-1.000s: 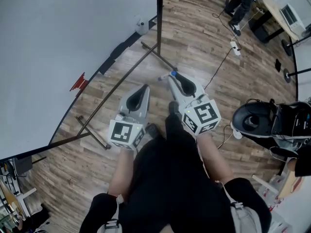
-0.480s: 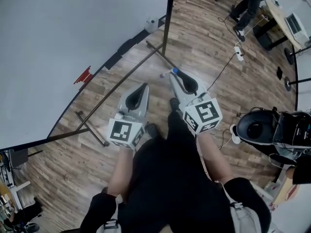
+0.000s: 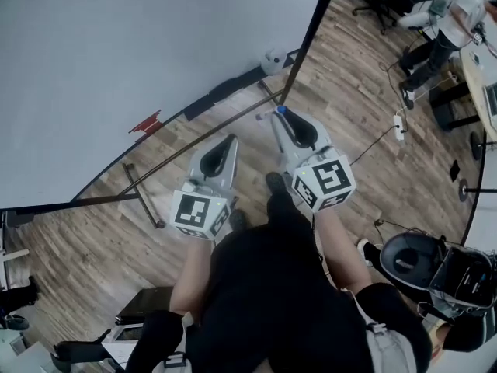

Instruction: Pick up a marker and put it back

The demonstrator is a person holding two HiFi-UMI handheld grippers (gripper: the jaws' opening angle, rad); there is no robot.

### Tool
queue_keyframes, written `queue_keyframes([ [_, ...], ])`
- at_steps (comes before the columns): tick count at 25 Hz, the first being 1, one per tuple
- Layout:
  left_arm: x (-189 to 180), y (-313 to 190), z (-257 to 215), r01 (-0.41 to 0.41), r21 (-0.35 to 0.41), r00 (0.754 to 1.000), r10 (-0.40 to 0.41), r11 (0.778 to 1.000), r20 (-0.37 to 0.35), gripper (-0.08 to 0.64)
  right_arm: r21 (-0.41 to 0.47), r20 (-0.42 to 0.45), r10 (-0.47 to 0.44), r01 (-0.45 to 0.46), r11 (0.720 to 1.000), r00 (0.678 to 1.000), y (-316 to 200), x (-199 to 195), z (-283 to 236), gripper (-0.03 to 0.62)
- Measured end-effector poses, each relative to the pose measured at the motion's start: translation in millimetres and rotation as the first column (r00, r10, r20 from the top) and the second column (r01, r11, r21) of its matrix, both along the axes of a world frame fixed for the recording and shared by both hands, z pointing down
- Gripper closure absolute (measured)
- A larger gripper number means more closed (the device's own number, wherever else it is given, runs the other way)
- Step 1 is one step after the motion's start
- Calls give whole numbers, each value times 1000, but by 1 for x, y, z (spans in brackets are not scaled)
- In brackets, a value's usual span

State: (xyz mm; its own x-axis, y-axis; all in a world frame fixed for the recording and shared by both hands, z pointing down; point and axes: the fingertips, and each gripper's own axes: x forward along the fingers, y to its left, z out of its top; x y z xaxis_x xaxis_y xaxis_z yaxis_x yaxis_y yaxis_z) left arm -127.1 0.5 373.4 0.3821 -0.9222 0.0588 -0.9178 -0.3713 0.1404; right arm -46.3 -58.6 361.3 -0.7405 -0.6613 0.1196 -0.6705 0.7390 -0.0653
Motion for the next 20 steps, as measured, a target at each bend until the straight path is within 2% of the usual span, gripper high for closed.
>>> queue_keyframes([
  [9,-9,-66,-14,173,19,985,-173,985,18,549,30,10,-160,159,987,987,-95,-22,-17,525],
  [15,-10,-97,-14,290,24,956,-291,957,29,549,45,4,-242,241,969,970,-154,-25,-17,525],
  [20,-16,-110,-6,384,8,923,-384,923,9,549,46,-50,-279,281,958,959,-193,-21,-6,525],
])
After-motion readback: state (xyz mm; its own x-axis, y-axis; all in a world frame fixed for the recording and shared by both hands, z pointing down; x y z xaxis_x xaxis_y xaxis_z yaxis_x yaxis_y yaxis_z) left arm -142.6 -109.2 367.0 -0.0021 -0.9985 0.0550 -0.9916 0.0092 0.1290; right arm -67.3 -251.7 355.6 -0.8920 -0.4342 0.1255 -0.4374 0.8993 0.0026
